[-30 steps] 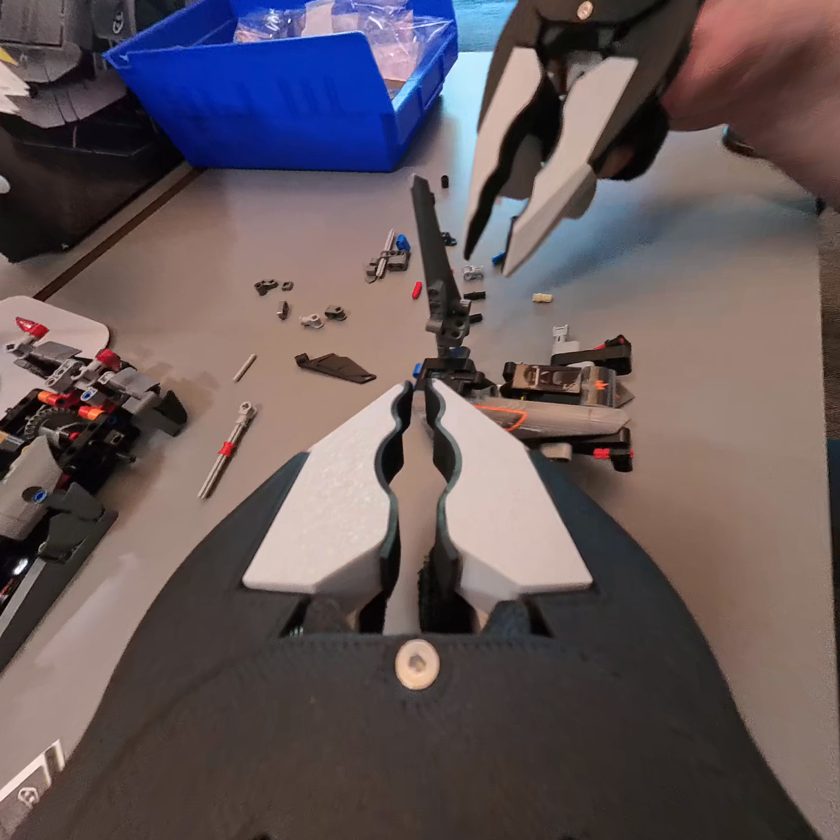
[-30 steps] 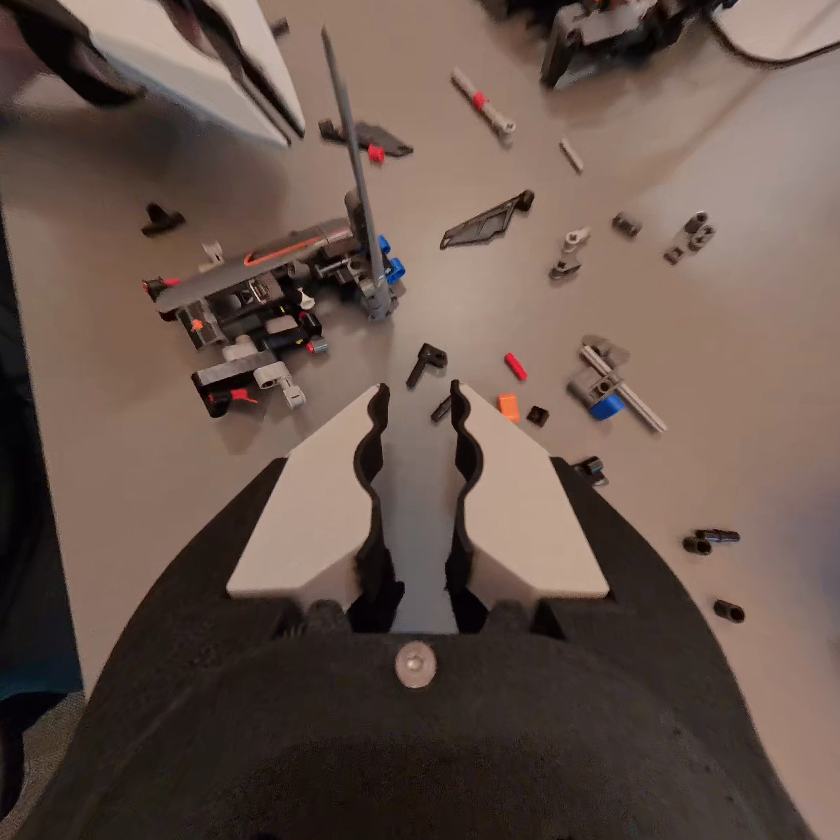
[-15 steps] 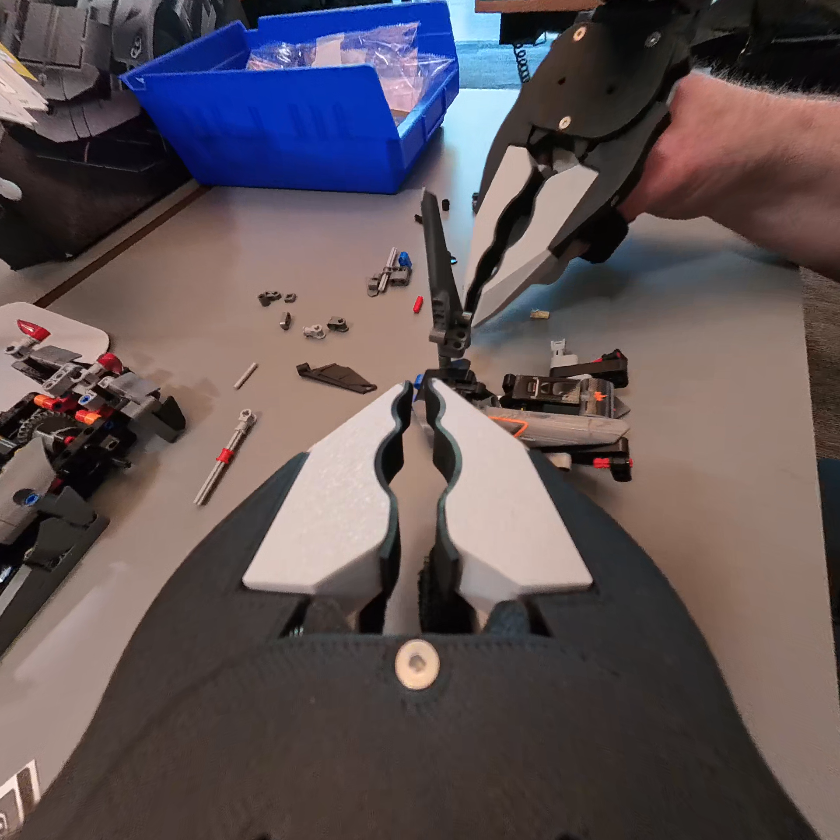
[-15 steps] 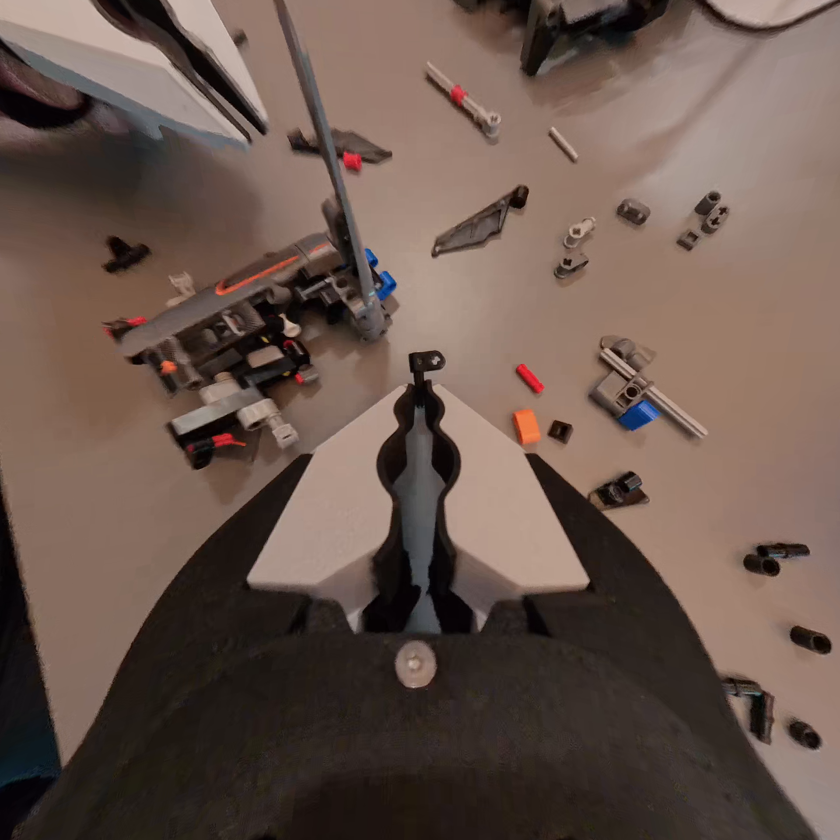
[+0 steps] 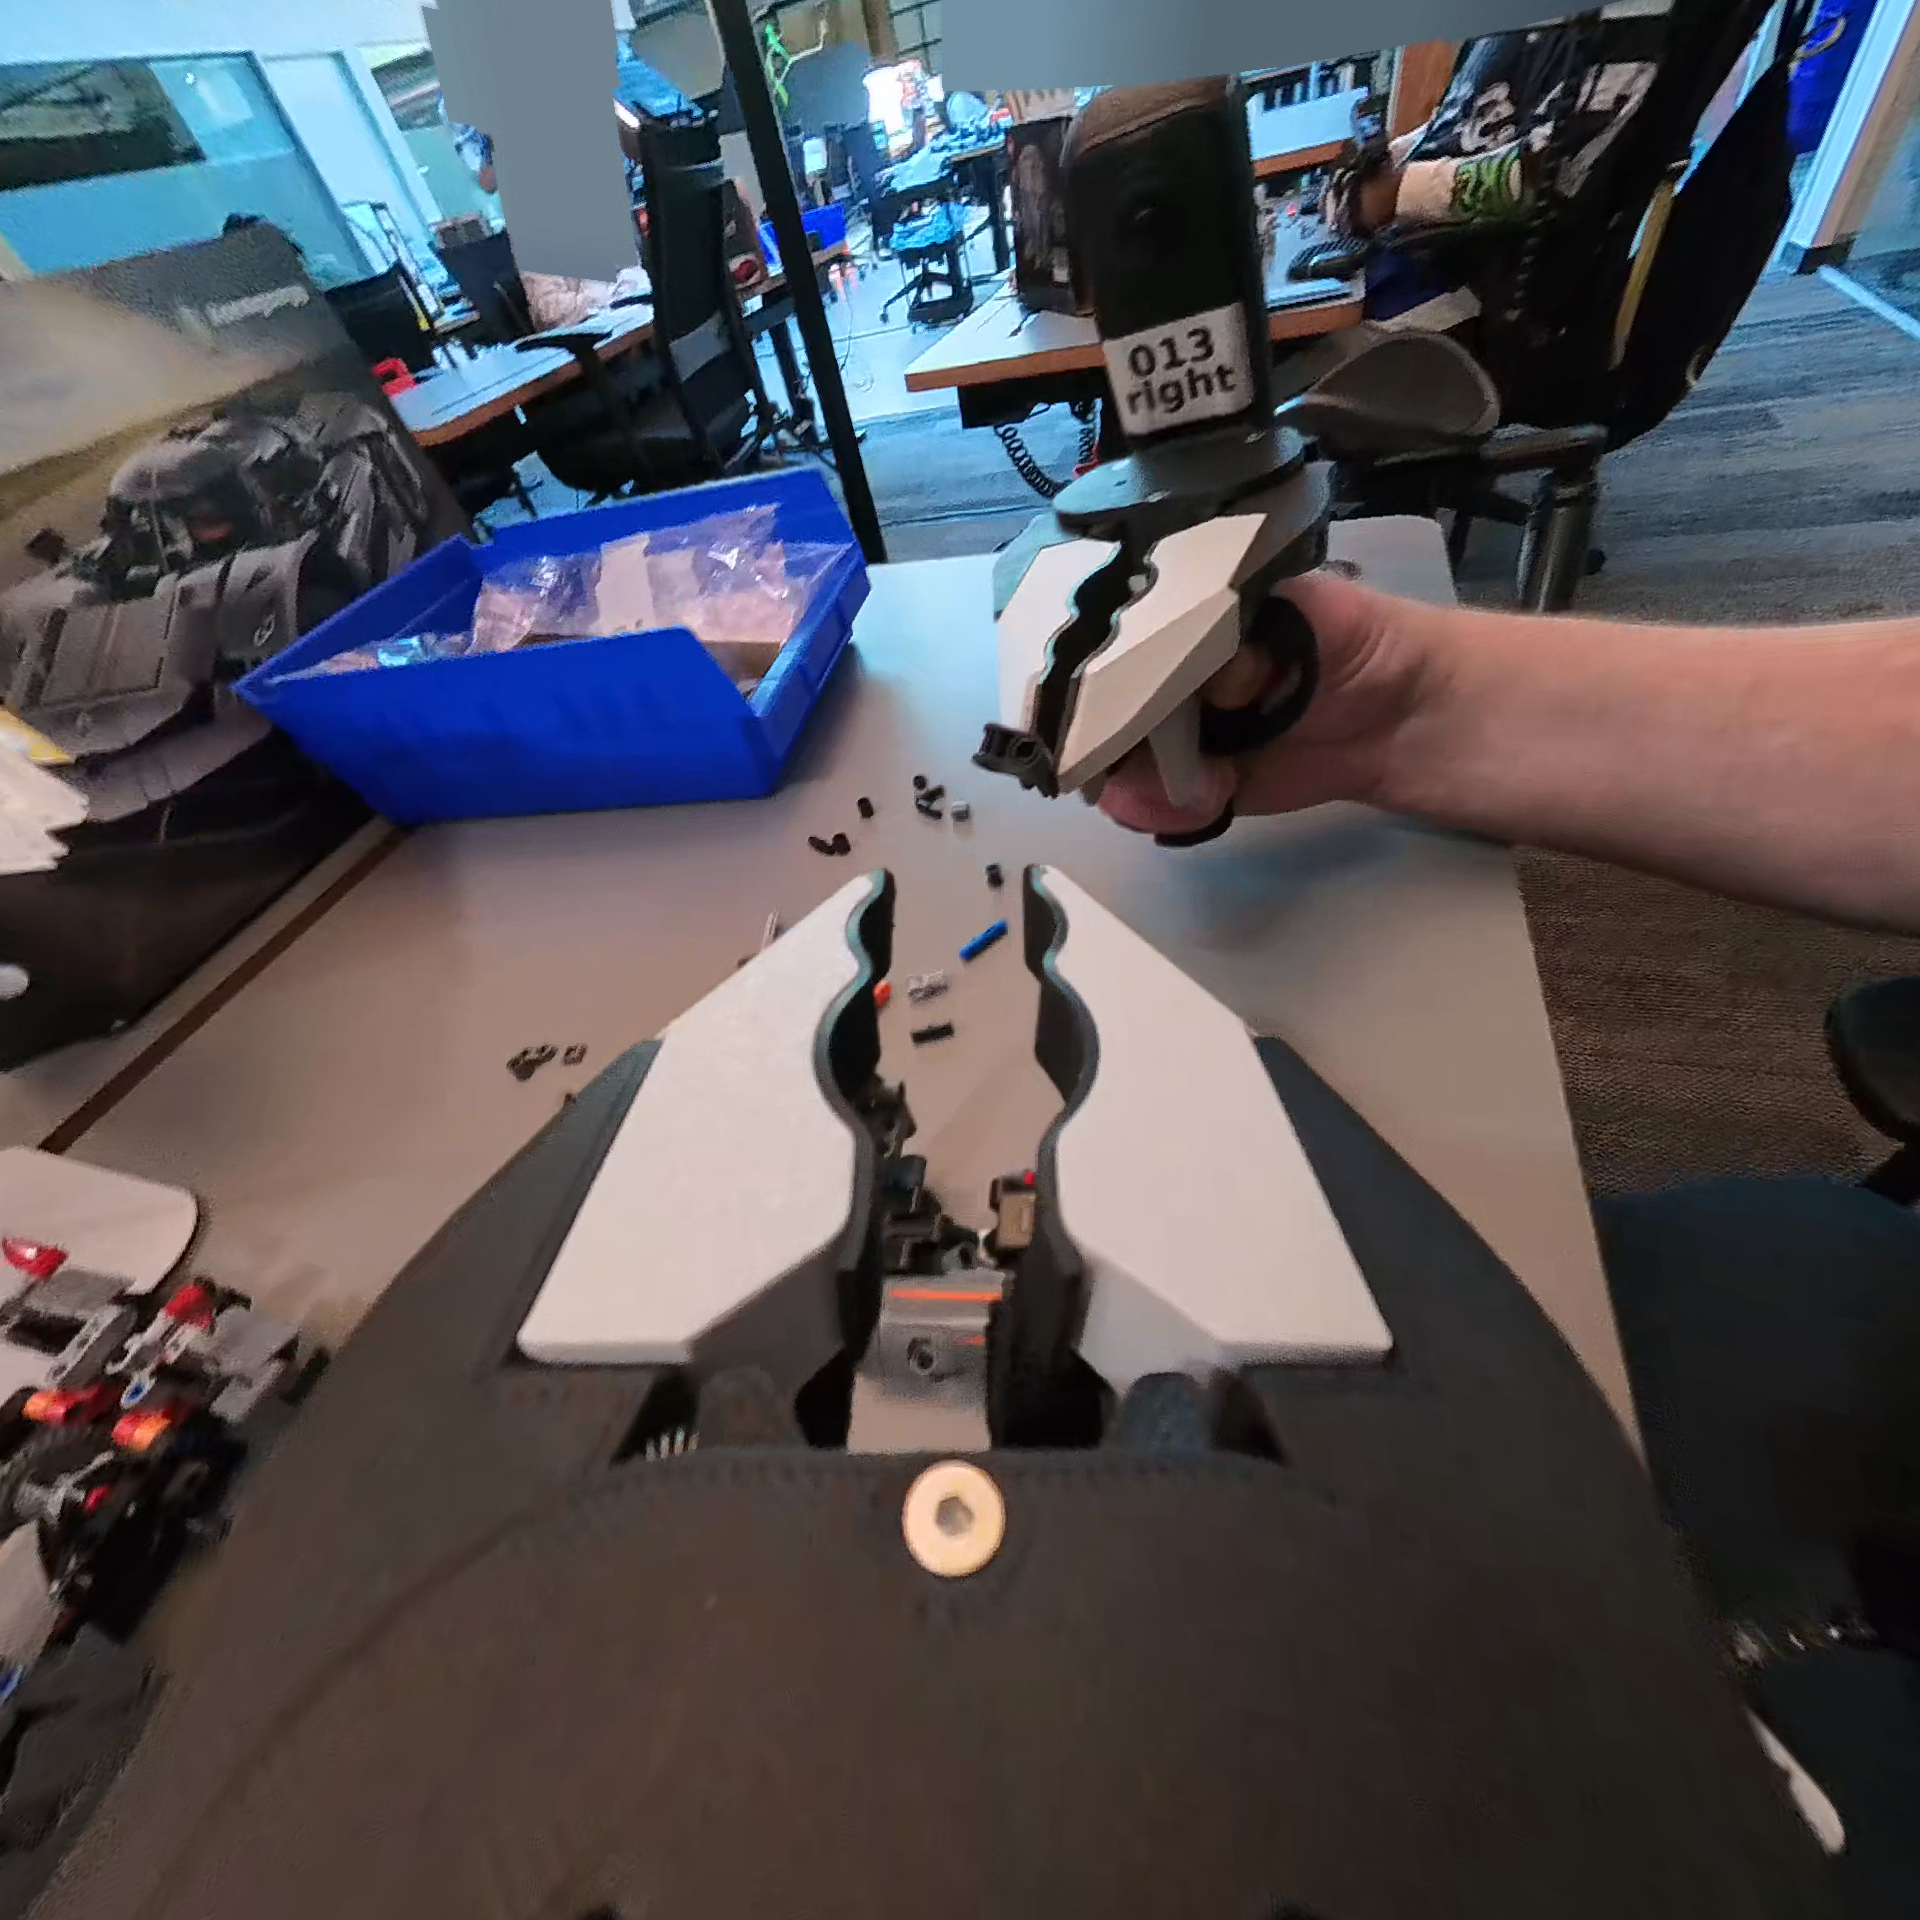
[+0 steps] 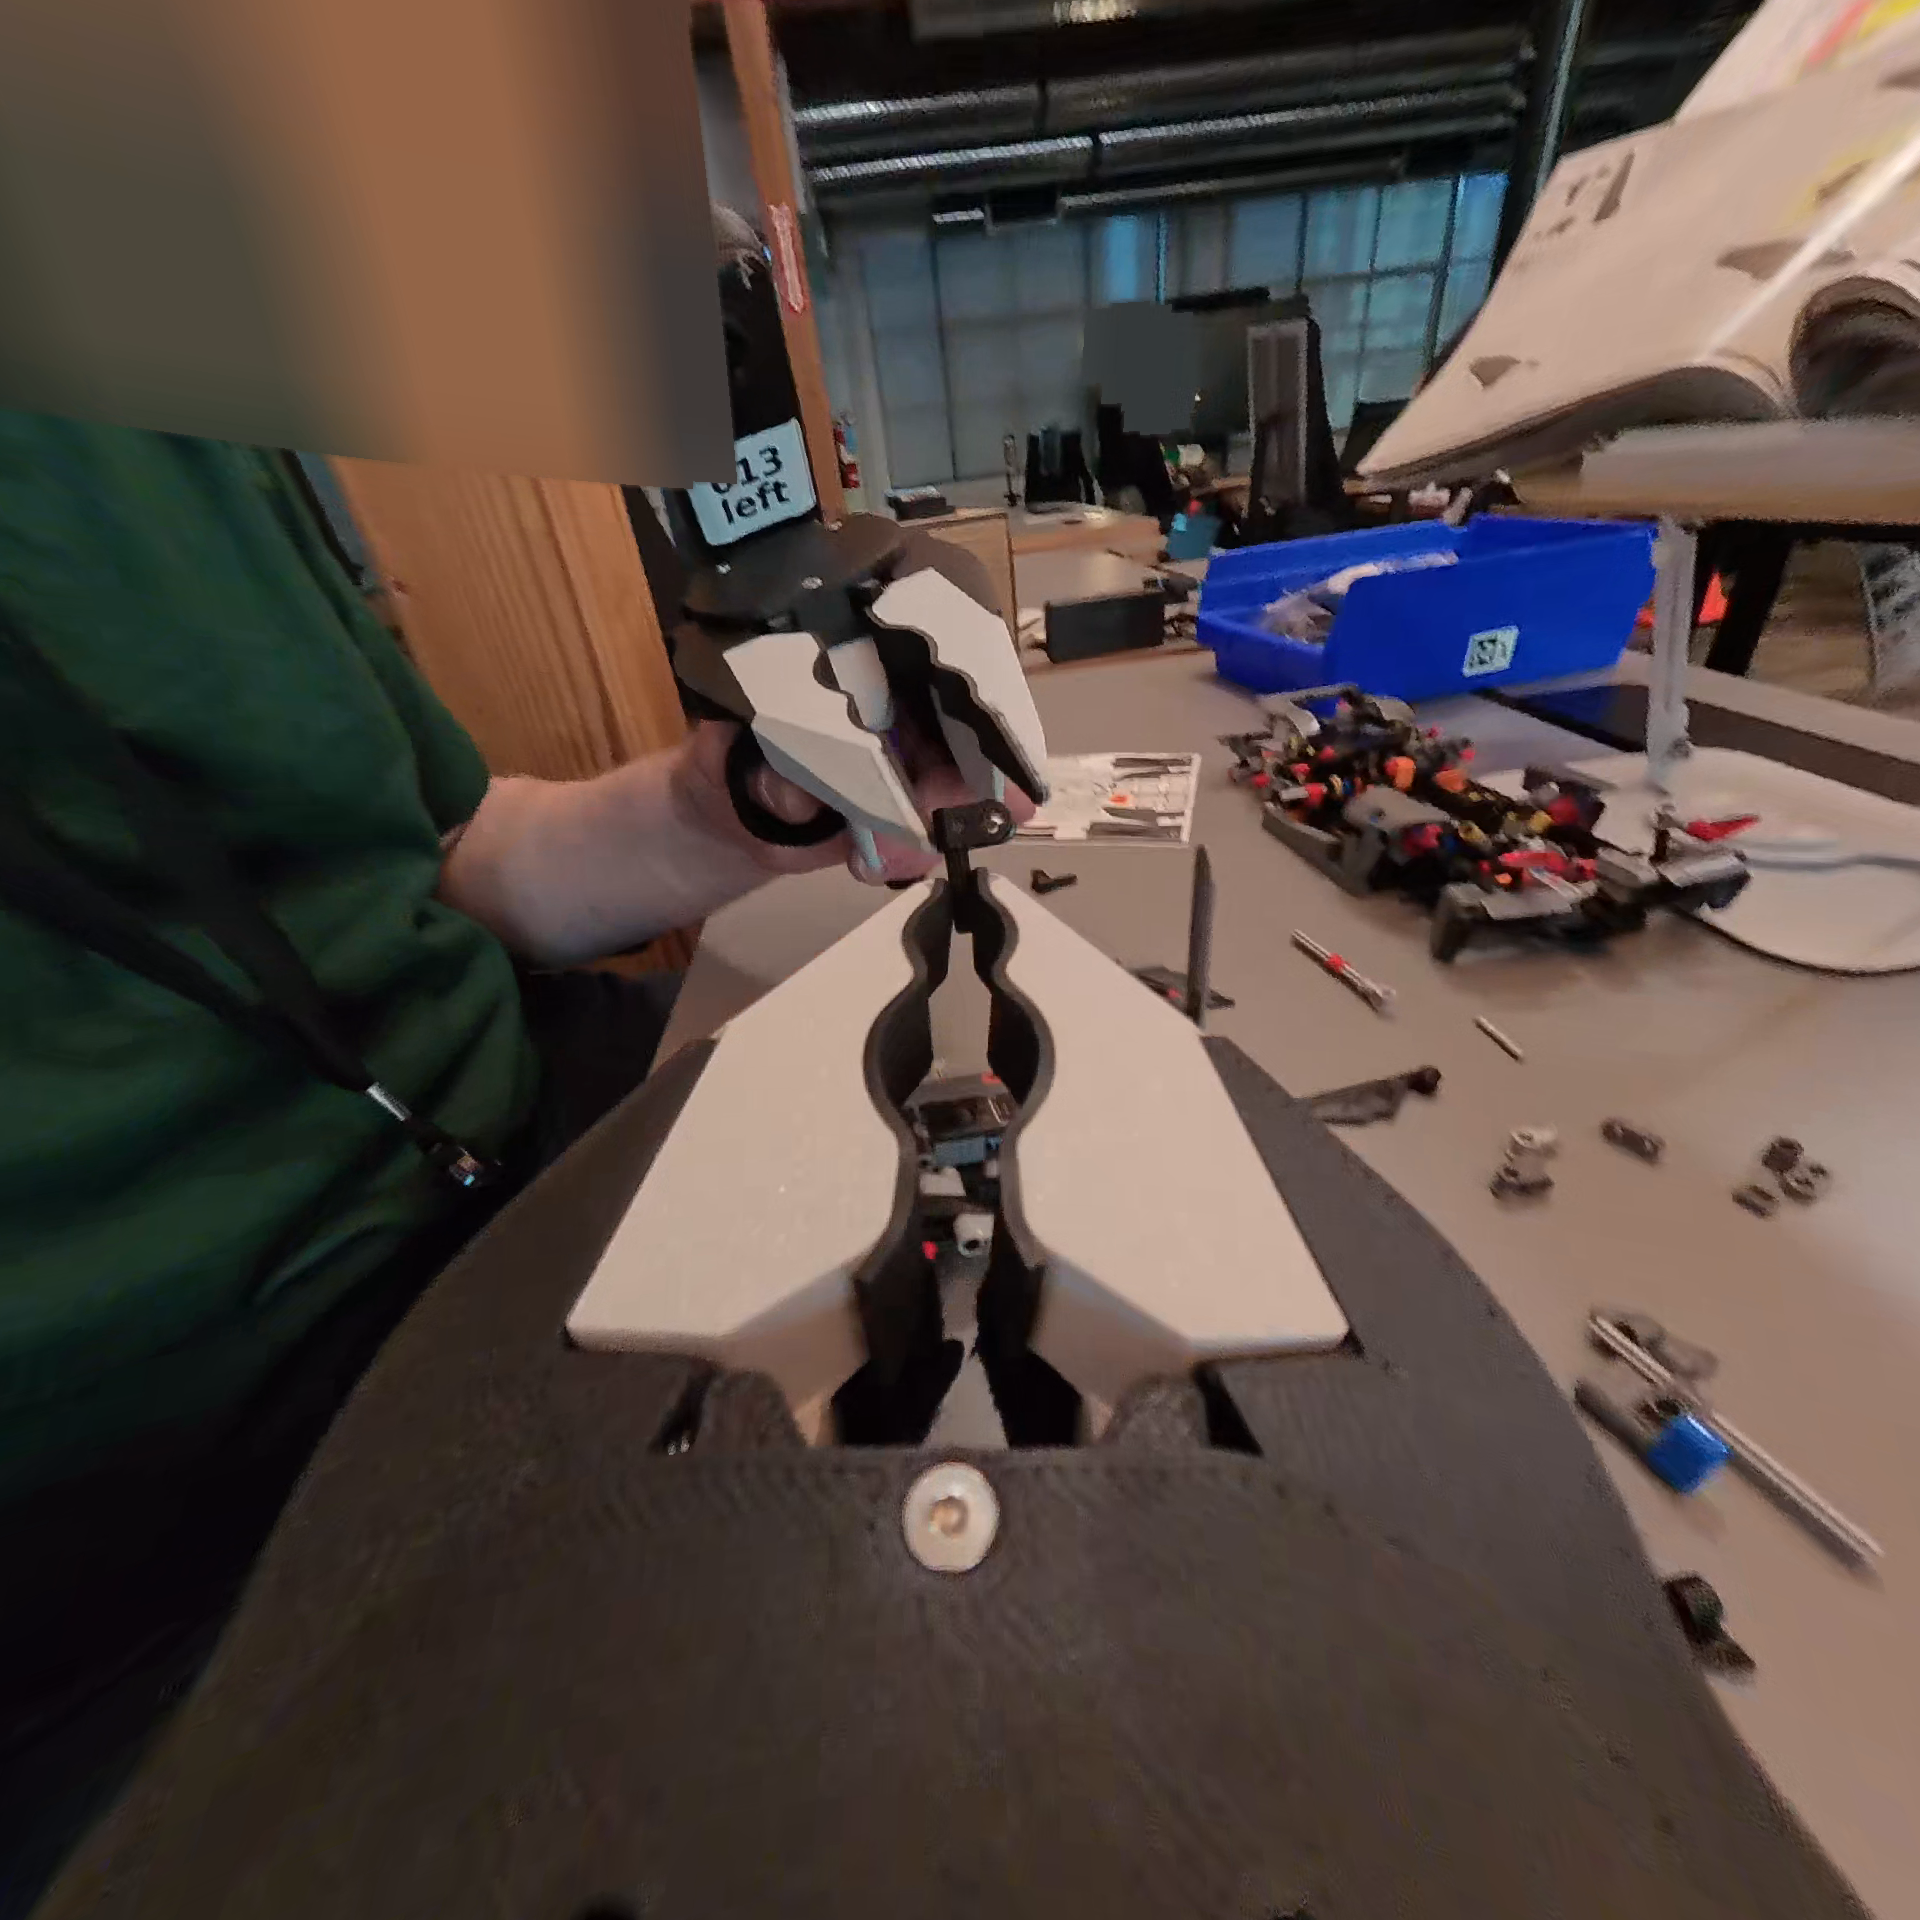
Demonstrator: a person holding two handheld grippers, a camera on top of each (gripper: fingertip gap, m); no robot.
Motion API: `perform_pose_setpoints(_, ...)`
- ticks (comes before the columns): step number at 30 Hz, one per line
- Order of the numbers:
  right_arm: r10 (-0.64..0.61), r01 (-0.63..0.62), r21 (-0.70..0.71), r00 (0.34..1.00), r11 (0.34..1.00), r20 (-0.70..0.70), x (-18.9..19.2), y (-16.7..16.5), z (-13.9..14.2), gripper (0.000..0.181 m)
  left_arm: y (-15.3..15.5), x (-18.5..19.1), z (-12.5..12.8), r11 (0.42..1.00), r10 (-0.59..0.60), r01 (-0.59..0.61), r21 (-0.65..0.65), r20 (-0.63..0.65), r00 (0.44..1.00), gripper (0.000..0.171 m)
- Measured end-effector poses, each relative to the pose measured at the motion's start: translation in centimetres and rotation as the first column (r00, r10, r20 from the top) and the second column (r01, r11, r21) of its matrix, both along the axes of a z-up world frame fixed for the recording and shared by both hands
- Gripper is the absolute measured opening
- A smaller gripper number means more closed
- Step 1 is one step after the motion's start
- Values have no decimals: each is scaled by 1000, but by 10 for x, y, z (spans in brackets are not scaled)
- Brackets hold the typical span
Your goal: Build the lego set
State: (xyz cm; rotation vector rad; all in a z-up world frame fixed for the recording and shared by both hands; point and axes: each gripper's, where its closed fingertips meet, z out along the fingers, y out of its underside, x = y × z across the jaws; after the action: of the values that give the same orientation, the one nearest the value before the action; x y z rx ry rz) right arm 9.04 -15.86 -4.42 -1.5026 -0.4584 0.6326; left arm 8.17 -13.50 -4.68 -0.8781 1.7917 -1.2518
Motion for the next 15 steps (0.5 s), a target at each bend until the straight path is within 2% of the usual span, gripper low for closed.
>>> perform_pose_setpoints(8, 89, -87, 77, 996, 993, -27, -18, -9, 18, 2, -26, -6, 19, 997, -72, 73, -20, 52, 996, 24)
perform_pose_setpoints(15, 121, -120, 63, 993, 991, -17, -28, -9, 15, 2, -36, -10, 23, 992, -121, 123, -41, 62, 991, 24)
